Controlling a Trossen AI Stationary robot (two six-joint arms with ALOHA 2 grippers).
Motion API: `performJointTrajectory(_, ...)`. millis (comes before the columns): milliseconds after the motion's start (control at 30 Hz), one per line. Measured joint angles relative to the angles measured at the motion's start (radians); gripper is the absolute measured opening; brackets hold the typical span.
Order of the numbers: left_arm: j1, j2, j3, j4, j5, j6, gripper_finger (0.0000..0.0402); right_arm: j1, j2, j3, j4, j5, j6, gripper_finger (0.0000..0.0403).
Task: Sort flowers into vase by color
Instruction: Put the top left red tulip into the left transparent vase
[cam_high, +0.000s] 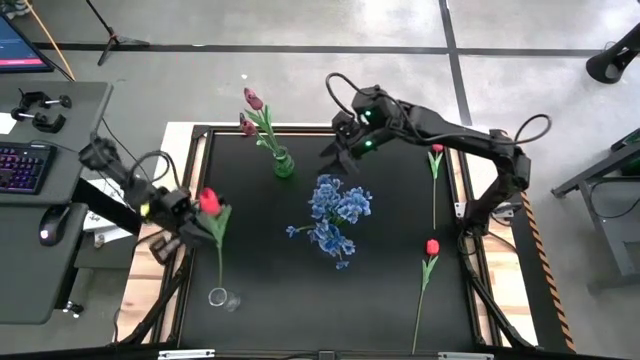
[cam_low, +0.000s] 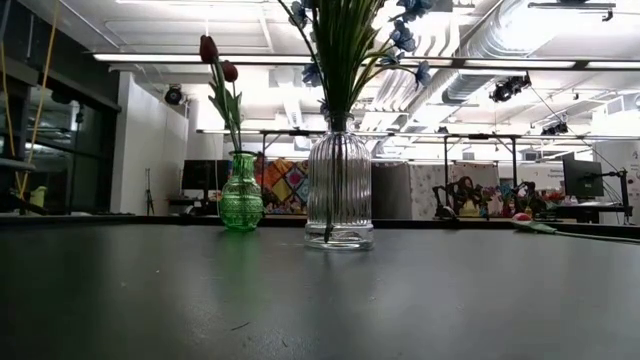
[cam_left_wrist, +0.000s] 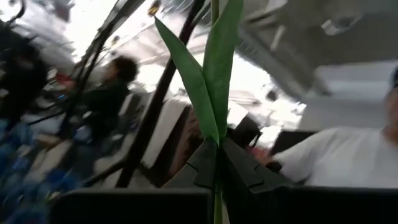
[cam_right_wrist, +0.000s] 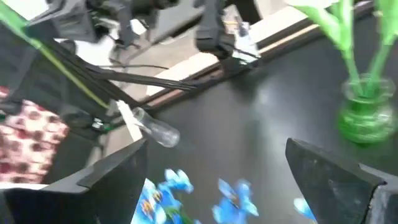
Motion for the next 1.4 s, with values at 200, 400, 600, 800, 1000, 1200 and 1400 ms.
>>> performJointTrajectory(200, -0.155, 0.105, 0.0, 0.049, -0.252, 0.07, 0.0, -0.004, -0.019, 0.0, -0.059, 0.009, -0.055, 0.0366)
performJointTrajectory(400, -0.226, 0.132, 0.001, 0.208, -0.277, 0.261, 0.0, -0.003, -0.019, 0.0, -0.062, 0.009, -0.069, 0.0366)
performJointTrajectory(600, -0.303, 0.128, 0.001, 0.105, -0.298, 0.228, 0.0, 0.002, -0.018, 0.0, -0.062, 0.01, -0.036, 0.0366)
performJointTrajectory(800, -0.374, 0.041, 0.0, -0.058, -0.392, 0.24, 0.0, 0.023, -0.018, 0.0, -0.063, 0.036, -0.012, 0.0366)
performJointTrajectory(1000, -0.384, -0.041, -0.001, -0.15, -0.357, 0.282, 0.0, 0.035, -0.018, 0.0, -0.062, 0.115, 0.024, 0.0366)
performJointTrajectory(1200, -0.383, -0.045, -0.188, 0.132, -0.329, 0.286, 0.0, 0.036, -0.017, 0.0, -0.062, 0.172, 0.06, 0.0366)
performJointTrajectory(1400, -0.383, -0.049, -0.342, 0.514, -0.278, 0.386, 0.0, 0.037, -0.017, 0.0, -0.061, 0.233, 0.088, 0.0366)
